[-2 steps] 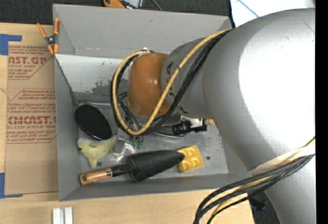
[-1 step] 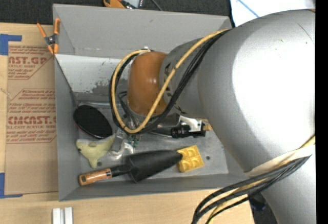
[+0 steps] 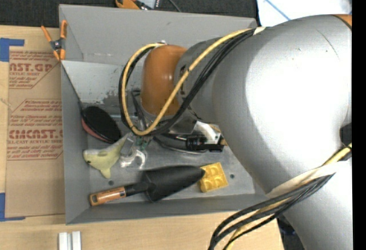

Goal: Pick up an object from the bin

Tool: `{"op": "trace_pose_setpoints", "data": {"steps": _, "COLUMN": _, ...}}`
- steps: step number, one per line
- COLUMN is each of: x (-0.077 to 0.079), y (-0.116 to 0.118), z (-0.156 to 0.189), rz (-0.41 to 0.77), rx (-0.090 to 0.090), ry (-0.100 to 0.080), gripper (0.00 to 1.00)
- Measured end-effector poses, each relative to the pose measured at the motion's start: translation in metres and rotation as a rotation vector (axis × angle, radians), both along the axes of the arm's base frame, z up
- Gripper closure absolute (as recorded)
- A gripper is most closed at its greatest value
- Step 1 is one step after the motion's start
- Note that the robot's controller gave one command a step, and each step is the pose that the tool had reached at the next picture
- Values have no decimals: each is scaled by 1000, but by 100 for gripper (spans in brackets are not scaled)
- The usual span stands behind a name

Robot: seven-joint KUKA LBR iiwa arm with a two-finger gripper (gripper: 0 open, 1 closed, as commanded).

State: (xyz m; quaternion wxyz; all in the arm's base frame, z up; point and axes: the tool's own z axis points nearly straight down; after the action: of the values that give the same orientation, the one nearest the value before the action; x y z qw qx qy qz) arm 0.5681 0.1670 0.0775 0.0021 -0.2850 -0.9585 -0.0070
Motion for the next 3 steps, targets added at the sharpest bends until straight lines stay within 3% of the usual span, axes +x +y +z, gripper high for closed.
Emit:
{"op": "trace_pose_setpoints", "data": {"steps": 1, "x": -13, "y": 0, "z": 1, "rz": -138, "rx": 2, "ry": -34, "gripper": 100}}
{"op": "trace_pose_setpoints", "data": {"steps": 2, "x": 2, "y": 0, "z": 1, "rz": -21, "rx": 2, "ry": -3, "gripper": 100}}
{"op": "trace_pose_setpoints", "data": {"steps": 3, "x": 1, "y": -2, "z": 1, "rz": -83, "rx": 6, "ry": -28, "gripper": 100}}
